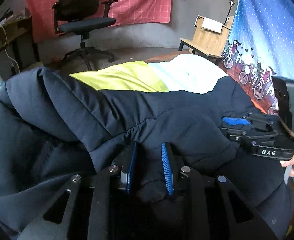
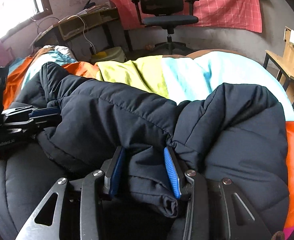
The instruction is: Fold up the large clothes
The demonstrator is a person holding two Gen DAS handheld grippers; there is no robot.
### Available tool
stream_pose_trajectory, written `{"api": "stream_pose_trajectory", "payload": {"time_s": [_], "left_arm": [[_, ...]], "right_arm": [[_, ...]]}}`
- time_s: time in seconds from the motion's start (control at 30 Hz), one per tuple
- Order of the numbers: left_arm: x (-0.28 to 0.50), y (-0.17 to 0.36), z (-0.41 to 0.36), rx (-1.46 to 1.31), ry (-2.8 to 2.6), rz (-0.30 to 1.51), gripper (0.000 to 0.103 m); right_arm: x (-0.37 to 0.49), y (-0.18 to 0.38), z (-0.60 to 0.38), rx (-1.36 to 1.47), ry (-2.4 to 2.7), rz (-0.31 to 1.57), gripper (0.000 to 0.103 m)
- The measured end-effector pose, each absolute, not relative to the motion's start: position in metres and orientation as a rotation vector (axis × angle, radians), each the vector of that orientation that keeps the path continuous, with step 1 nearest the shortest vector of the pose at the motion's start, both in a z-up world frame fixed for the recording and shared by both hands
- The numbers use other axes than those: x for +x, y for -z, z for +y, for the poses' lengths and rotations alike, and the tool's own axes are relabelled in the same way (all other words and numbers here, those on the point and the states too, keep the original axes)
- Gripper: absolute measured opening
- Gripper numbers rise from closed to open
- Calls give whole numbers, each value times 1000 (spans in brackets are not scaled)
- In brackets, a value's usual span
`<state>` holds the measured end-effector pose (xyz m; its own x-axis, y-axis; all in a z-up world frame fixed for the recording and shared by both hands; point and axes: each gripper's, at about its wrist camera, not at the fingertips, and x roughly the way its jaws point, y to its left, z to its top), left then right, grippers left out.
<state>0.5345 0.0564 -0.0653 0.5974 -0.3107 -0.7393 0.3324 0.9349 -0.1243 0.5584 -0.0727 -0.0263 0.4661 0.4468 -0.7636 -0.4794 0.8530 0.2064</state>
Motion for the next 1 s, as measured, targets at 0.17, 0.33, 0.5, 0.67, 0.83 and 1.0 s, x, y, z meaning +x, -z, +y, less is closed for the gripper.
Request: {"api": "stream_pose_trajectory", "payload": {"time_s": [0.17,0.33,0.5,0.67,0.83,1.0], "left_arm": [[505,33,47,172,322,684,23],[539,14,52,59,193,621,23],[590,26,101,-186,52,776,20],[600,57,131,-337,26,882,6],[603,81,143,-433,25,922,4],[591,47,143,-399,43,829,3]], "right_arm": [[543,-6,-90,3,-580,830,37],[570,-42,-99,28,-460,713,37],[625,0,-107,121,-316,907,30],[626,21,-126,260,-323,950,22],[627,44,-159,496,-345,983,6],[627,41,-164,522,-332,995,3]]}}
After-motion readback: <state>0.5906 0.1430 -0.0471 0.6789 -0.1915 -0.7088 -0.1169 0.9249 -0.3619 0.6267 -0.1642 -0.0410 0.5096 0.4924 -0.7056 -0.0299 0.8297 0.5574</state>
